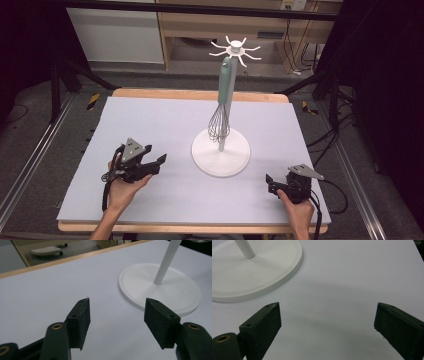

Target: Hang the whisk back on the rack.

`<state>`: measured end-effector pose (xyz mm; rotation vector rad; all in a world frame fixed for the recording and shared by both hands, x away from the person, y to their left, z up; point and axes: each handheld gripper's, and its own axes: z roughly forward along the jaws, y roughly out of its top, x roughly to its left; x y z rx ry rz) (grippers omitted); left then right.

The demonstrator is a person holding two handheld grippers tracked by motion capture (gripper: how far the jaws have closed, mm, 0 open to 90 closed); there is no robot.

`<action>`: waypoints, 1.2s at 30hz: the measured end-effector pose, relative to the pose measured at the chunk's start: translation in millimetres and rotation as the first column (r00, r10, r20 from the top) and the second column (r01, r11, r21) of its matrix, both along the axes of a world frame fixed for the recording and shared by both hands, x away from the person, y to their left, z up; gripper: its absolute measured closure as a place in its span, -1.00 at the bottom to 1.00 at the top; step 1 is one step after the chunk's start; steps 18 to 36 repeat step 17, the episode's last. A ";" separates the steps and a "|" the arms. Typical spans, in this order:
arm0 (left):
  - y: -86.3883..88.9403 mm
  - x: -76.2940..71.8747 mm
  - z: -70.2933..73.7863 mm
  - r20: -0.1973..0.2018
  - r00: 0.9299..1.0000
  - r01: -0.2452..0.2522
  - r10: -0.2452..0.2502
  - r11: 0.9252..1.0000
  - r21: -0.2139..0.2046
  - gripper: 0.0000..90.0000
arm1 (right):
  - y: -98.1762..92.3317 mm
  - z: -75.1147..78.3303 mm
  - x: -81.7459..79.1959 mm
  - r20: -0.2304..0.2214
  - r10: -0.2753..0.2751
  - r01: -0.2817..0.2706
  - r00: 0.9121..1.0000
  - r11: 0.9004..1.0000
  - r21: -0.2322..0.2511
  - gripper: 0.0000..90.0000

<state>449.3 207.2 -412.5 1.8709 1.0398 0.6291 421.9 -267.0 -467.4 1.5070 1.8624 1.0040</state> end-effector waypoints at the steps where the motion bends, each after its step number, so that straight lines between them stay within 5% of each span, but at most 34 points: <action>1: 0.0 0.0 0.0 0.000 1.000 0.000 0.000 1.000 0.000 -0.20 | -0.5 -0.3 0.2 -0.001 -0.002 0.002 1.000 1.000 0.000 -0.83; 9: 28.8 -1.3 -26.8 -0.051 0.996 -0.077 0.078 0.997 0.025 -0.26 | -3.0 -2.0 0.6 -0.008 -0.007 0.007 1.000 1.000 0.000 -0.83; 16: 52.8 2.7 -47.7 -0.091 0.984 -0.151 0.154 0.988 0.036 -0.28 | -7.1 -2.9 -0.1 -0.013 -0.021 0.021 1.000 1.000 0.002 -0.83; 36: 55.0 3.2 -48.6 -0.093 0.983 -0.156 0.160 0.987 0.042 -0.28 | -7.5 -2.9 -0.1 -0.015 -0.024 0.024 1.000 1.000 0.000 -0.83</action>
